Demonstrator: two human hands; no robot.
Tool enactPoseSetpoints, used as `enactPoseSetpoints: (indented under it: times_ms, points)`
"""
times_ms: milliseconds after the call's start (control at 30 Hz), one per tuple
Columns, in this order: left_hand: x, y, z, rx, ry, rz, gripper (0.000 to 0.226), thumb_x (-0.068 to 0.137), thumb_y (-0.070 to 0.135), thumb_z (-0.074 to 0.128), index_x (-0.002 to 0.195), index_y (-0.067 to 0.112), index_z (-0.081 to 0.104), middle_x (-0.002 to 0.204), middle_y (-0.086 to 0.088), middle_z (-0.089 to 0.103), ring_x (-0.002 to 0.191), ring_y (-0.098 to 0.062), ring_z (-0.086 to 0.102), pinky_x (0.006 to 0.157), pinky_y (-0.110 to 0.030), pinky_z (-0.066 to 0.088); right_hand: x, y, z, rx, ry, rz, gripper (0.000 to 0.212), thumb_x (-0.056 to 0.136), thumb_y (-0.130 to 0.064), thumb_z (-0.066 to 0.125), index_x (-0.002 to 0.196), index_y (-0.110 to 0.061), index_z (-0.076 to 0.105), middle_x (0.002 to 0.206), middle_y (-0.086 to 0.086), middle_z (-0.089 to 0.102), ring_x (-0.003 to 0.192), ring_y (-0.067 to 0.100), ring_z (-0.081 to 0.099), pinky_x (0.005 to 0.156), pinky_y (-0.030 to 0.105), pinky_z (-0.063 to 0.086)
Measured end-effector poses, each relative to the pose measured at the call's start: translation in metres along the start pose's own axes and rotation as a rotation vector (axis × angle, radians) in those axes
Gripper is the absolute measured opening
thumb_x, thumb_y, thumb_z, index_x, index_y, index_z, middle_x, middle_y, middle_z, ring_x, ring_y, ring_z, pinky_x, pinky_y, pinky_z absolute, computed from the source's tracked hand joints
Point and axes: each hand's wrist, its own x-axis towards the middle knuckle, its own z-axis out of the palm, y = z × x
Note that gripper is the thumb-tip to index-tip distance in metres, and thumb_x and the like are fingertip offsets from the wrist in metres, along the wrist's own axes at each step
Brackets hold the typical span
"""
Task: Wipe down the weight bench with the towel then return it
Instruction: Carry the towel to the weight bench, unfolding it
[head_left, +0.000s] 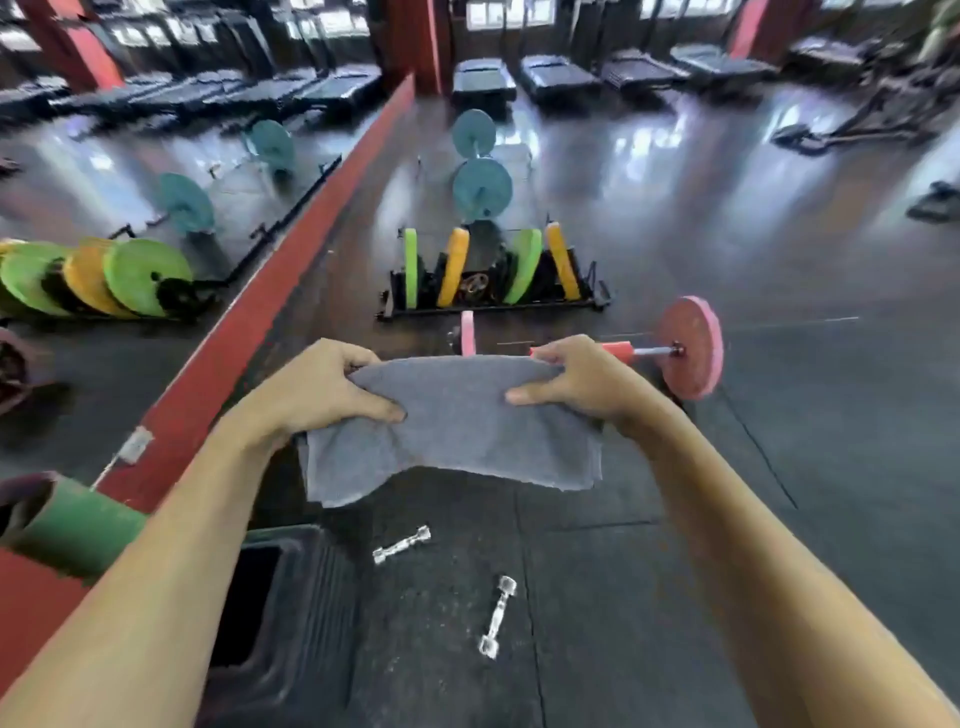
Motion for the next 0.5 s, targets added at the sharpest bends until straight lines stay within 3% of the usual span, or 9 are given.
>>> enactPoseSetpoints:
  times_ms: [100,167,233,400,500]
  points:
    - [0.024,0.07,0.091,-0.067,-0.092,0.12,0.015,0.078,0.013,0.087,0.071,0.025,0.08,0.07,0.011,0.076,0.064,0.003,0.069,0.055,-0.013,0.05,-0.07,0.071,-0.053,0.064,0.133,0.088,0.039,0.082,-0.019,0.085,0.073,0.009,0.061,0.069,0.005,0.05,0.068,0.016,0.045,0.06,0.031,0.033]
    - [0.038,0.118,0.158,-0.093,-0.166,0.168,0.005,0.088,0.011,0.078,0.09,0.015,0.08,0.089,-0.008,0.08,0.085,-0.016,0.075,0.075,-0.036,0.061,-0.123,0.121,-0.09,0.131,0.232,0.166,0.046,0.083,-0.018,0.084,0.082,0.019,0.059,0.073,0.01,0.047,0.072,0.017,0.042,0.064,0.034,0.03]
    - [0.048,0.167,0.225,-0.108,-0.256,0.211,0.015,0.095,0.014,0.071,0.098,0.0,0.073,0.099,-0.025,0.073,0.088,-0.023,0.07,0.084,-0.046,0.056,-0.182,0.171,-0.129,0.193,0.317,0.244,0.043,0.083,-0.018,0.084,0.085,0.017,0.061,0.074,0.01,0.049,0.072,0.017,0.044,0.064,0.034,0.033]
    - [0.068,0.28,0.374,-0.214,-0.527,0.238,0.008,0.089,0.02,0.076,0.091,0.012,0.077,0.09,-0.006,0.077,0.083,-0.01,0.071,0.075,-0.03,0.055,-0.323,0.268,-0.212,0.281,0.468,0.449,0.027,0.084,-0.022,0.084,0.092,0.002,0.072,0.079,0.006,0.067,0.072,0.013,0.059,0.066,0.03,0.045]
    - [0.077,0.35,0.447,-0.263,-0.671,0.204,0.023,0.082,0.013,0.081,0.104,0.008,0.075,0.101,-0.01,0.079,0.092,-0.017,0.073,0.079,-0.031,0.056,-0.397,0.309,-0.254,0.294,0.591,0.522,0.026,0.085,-0.024,0.082,0.092,-0.001,0.073,0.08,0.004,0.067,0.072,0.01,0.058,0.065,0.029,0.044]
